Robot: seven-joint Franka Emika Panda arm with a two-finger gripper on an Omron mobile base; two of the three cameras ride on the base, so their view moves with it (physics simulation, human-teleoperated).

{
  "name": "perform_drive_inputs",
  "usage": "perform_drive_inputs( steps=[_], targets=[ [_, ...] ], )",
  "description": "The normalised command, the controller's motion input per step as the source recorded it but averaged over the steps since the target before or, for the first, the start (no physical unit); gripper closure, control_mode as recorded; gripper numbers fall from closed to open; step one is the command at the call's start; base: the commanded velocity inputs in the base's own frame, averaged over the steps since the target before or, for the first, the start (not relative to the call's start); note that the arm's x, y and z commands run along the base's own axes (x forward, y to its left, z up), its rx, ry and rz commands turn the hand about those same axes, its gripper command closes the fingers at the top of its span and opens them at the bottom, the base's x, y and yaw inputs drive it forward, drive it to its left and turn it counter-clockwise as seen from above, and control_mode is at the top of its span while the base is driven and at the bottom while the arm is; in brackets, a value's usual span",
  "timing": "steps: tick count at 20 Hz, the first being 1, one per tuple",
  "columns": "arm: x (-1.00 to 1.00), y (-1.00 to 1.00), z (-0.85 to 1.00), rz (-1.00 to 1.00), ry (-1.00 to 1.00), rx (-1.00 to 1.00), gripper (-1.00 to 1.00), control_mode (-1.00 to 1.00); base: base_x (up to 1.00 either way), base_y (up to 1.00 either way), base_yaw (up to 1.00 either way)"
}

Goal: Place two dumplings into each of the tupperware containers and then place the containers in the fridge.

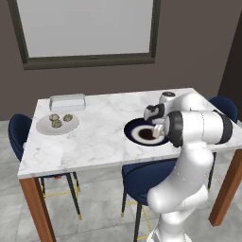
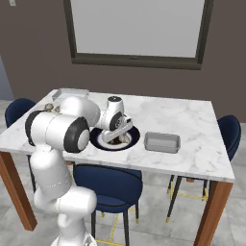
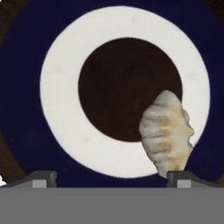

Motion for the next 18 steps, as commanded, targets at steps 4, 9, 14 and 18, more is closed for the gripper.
perform_drive_inputs(
  steps=[4,9,14,18],
  targets=[
    [0.6,0.0,-0.33,0.05,0.0,0.0,-1.0,-1.0,0.0,0.0,0.0],
    [0.56,-0.16,-0.15,0.04,0.0,0.0,-1.0,-1.0,0.0,0.0,0.0],
    [0.39,-0.11,-0.42,0.04,0.0,-0.04,-1.0,-1.0,0.0,0.0,0.0],
    [0.24,0.0,-0.84,0.02,0.0,-0.17,-1.0,-1.0,0.0,0.0,0.0]
  ],
)
